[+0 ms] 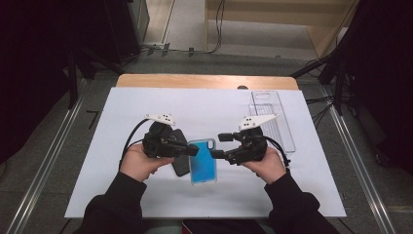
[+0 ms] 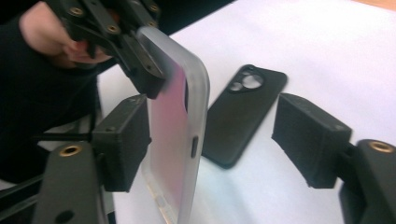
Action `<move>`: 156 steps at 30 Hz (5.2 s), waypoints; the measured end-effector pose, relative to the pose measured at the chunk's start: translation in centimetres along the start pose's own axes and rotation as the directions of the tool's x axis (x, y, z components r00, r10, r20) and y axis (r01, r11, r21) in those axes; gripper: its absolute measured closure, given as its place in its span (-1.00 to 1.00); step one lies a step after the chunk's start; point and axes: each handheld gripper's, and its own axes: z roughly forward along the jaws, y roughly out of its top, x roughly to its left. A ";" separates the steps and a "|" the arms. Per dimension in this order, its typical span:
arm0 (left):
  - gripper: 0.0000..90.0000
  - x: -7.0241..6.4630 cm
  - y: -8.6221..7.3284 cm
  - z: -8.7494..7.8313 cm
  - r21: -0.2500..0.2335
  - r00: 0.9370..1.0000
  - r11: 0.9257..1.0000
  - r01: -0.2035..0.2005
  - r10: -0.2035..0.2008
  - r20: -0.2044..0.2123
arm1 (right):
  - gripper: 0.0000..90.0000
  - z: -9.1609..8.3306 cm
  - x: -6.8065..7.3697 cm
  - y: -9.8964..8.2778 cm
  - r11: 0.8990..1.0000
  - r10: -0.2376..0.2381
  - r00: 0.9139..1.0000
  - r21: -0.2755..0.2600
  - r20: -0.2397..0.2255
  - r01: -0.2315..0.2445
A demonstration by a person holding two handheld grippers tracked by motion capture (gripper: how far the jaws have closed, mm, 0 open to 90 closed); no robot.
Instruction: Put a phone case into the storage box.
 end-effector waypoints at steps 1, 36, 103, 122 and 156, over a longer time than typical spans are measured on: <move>0.81 0.0 0.0 0.0 -0.004 1.000 1.000 0.002 -0.002 -0.007 | -0.58 0.1 0.0 0.0 1.000 0.010 1.000 -0.001 0.003 -0.010; 0.81 -0.7 0.0 0.4 -0.156 0.937 0.966 0.207 -0.242 -0.253 | -1.00 3.4 2.9 -1.1 0.992 0.098 0.946 -0.103 0.308 -0.069; -0.28 -1.6 -0.6 0.5 -0.017 0.988 0.999 0.047 -0.049 -0.149 | -0.62 3.5 0.7 -1.6 0.993 0.117 0.959 -0.032 0.258 -0.113; -0.38 -0.2 -3.8 1.1 0.032 0.987 0.996 -0.080 0.083 -0.135 | -0.62 1.9 0.2 -1.4 0.994 0.112 0.973 -0.037 0.204 -0.107; -0.38 1.1 -9.3 -1.0 0.013 0.987 1.000 0.013 -0.010 -0.163 | -0.62 -0.7 -0.8 -0.5 0.992 0.123 0.978 -0.016 0.168 -0.122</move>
